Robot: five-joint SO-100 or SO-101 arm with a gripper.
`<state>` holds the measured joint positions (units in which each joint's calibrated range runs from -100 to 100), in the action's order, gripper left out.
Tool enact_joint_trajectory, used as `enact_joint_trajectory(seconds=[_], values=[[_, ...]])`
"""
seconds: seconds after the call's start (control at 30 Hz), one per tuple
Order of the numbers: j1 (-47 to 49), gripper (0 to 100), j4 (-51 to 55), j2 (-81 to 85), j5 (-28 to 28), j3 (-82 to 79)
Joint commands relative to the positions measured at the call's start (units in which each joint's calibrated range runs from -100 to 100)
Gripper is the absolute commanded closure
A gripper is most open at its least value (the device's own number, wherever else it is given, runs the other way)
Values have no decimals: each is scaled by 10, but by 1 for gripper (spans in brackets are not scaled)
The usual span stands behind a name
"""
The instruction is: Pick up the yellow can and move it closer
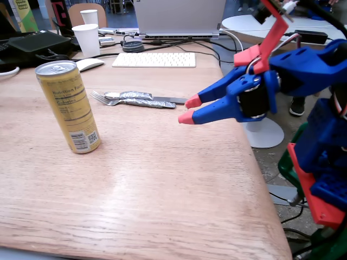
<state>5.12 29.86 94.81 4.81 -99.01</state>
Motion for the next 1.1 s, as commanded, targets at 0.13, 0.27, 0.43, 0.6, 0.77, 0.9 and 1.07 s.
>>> enact_joint_trajectory(seconds=[0.13,0.27,0.43,0.6,0.77,0.9,1.07], values=[[5,85,-340,-297,-2,0],[5,85,-457,-443,4,51],[8,85,-449,-623,4,236],[6,65,-455,-719,30,326],[-12,47,-460,-800,29,349],[-16,47,-460,-907,-2,509],[-17,47,-461,-1023,-22,679]])
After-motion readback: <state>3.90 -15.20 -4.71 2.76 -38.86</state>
